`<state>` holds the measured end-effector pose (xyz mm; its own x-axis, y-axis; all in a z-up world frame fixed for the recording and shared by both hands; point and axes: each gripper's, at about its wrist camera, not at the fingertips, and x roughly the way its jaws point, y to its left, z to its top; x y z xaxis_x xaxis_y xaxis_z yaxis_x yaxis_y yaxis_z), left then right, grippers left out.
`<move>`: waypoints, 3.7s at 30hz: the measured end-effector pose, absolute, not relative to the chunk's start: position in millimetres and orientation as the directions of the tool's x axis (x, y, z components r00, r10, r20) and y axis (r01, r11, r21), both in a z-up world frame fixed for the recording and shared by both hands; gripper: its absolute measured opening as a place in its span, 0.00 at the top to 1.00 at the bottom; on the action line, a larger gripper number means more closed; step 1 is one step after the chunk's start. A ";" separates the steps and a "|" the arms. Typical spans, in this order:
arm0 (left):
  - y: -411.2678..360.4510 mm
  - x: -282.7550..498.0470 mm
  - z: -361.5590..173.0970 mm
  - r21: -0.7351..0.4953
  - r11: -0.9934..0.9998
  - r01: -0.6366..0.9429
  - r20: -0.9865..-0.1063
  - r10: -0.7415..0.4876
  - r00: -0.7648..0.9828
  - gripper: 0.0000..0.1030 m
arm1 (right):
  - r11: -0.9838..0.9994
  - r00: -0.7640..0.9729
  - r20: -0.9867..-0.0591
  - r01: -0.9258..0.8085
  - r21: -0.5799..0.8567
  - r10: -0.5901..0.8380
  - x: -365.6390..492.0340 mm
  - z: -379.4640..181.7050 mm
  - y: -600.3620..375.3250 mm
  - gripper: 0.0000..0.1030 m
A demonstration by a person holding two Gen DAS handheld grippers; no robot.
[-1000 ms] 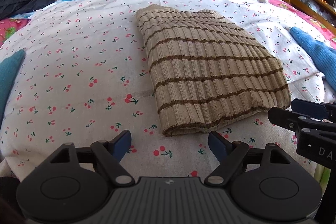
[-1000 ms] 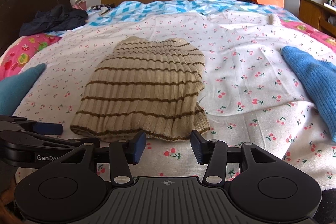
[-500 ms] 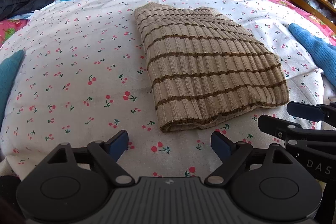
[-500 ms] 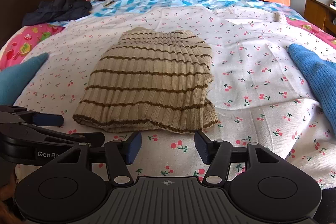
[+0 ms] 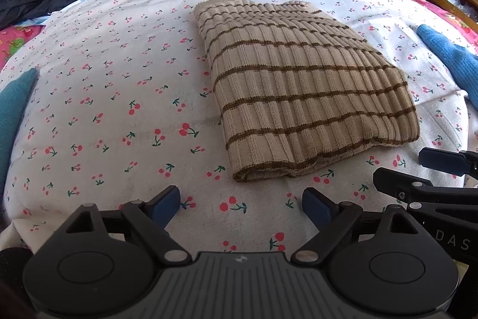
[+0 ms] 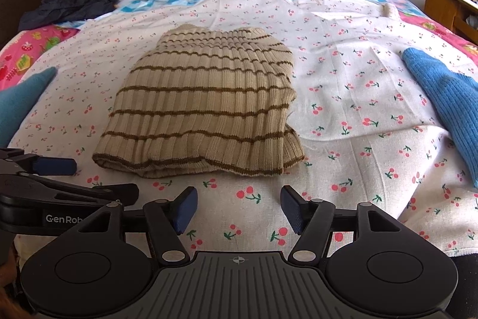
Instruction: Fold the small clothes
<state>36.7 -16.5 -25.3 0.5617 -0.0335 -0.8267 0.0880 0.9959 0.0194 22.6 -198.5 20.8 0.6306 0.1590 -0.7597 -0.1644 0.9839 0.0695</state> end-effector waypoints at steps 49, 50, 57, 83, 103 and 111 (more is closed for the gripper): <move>-18.9 37.9 -30.5 0.053 0.995 0.081 -0.832 0.000 0.554 0.09 | 0.989 0.627 -0.773 -0.148 0.004 0.097 22.0 18.9 -193.0 0.37; -19.2 37.9 -30.5 0.056 0.995 0.081 -0.832 0.002 0.554 0.09 | 0.989 0.627 -0.773 -0.148 0.003 0.097 21.9 18.7 -192.8 0.37; -19.8 38.2 -30.6 0.057 0.995 0.081 -0.832 0.002 0.554 0.09 | 0.989 0.623 -0.775 -0.150 0.008 0.101 22.4 17.9 -193.4 0.37; -19.9 38.0 -30.5 0.062 0.995 0.082 -0.834 0.007 0.552 0.10 | 0.989 0.620 -0.777 -0.148 0.016 0.105 22.6 17.3 -194.0 0.37; -19.5 37.7 -30.7 0.061 0.995 0.081 -0.834 0.007 0.551 0.10 | 0.989 0.619 -0.778 -0.148 0.019 0.108 22.7 17.1 -194.9 0.37; -19.7 37.9 -30.8 0.063 0.995 0.079 -0.836 0.010 0.549 0.10 | 0.989 0.618 -0.779 -0.147 0.021 0.108 22.6 16.9 -194.7 0.37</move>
